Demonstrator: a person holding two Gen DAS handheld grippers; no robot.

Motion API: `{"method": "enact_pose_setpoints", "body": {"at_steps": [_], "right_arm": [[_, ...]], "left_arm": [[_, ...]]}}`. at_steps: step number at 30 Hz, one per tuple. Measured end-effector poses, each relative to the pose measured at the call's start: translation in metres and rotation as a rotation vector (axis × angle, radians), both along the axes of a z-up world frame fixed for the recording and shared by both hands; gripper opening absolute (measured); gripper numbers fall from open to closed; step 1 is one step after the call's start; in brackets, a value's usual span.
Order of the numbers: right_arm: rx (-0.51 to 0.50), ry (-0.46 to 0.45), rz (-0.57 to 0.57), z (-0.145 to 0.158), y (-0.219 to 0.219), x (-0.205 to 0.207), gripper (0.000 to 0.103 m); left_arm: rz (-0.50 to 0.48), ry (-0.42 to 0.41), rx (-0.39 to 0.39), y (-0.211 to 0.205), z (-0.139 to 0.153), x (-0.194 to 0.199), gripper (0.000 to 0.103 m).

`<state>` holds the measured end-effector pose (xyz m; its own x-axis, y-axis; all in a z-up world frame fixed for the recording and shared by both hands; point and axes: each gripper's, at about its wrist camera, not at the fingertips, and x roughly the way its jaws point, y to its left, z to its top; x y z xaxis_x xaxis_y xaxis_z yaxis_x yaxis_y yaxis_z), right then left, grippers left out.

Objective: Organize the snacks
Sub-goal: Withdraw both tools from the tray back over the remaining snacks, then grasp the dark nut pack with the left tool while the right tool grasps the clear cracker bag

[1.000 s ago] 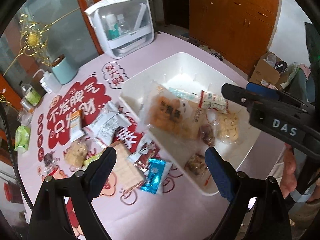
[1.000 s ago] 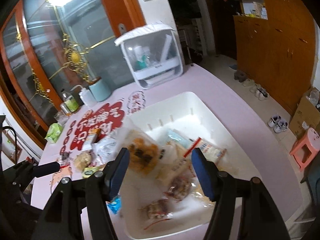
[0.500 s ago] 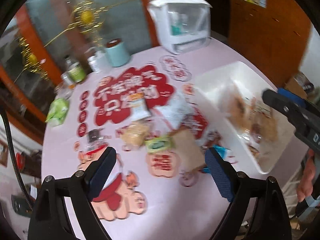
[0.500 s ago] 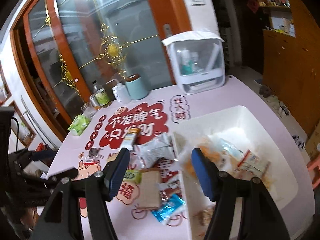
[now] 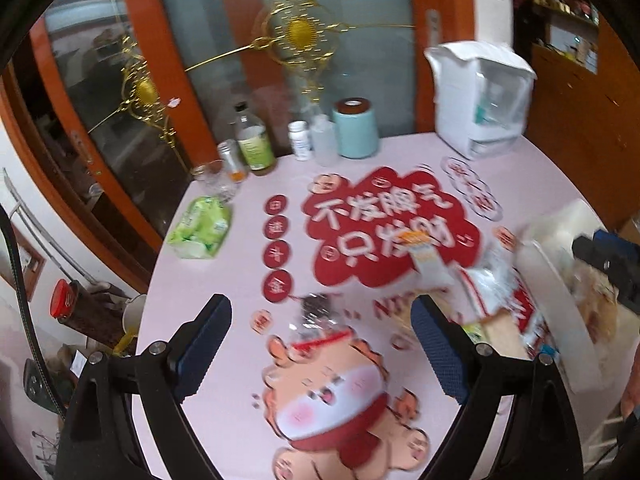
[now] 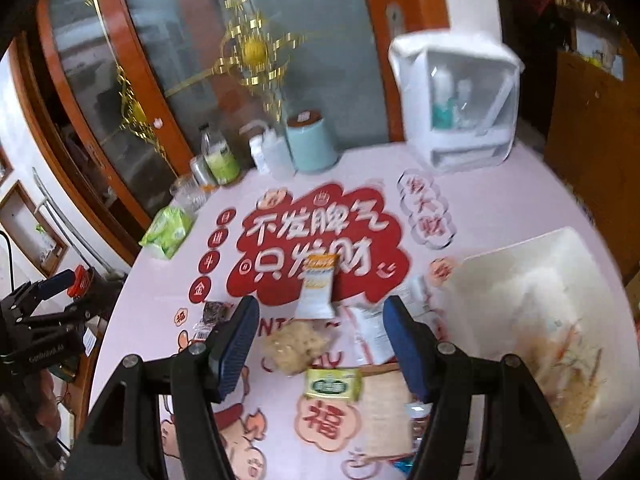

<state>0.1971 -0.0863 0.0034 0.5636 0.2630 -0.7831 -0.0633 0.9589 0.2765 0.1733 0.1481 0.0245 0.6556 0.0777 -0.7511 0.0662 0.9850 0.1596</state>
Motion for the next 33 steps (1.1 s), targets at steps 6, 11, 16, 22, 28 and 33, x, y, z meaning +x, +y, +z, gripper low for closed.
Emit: {"method": "enact_pose_setpoints", "body": {"at_steps": [6,11,16,22,28,33], "right_arm": [[0.091,0.230,-0.058,-0.061,0.029,0.040,0.065],[0.163,0.403,-0.143,-0.114,0.040,0.059,0.065],[0.149,0.507,-0.201,-0.150,0.050,0.063,0.065],[0.141,0.566,-0.240,-0.175,0.057,0.065,0.065],[0.129,0.575,-0.235,-0.185,0.069,0.072,0.065],[0.068,0.554,-0.217,-0.184,0.079,0.076,0.066]], "left_arm": [[0.047,0.086,-0.088,0.045,-0.039,0.055,0.091],[0.043,0.187,-0.103,0.052,-0.088,0.089,0.091],[0.033,0.279,-0.106,0.048,-0.131,0.112,0.091],[0.034,0.375,-0.113,0.048,-0.178,0.135,0.091],[0.036,0.416,-0.131,0.048,-0.203,0.145,0.091],[0.048,0.435,-0.130,0.049,-0.217,0.148,0.091]]}}
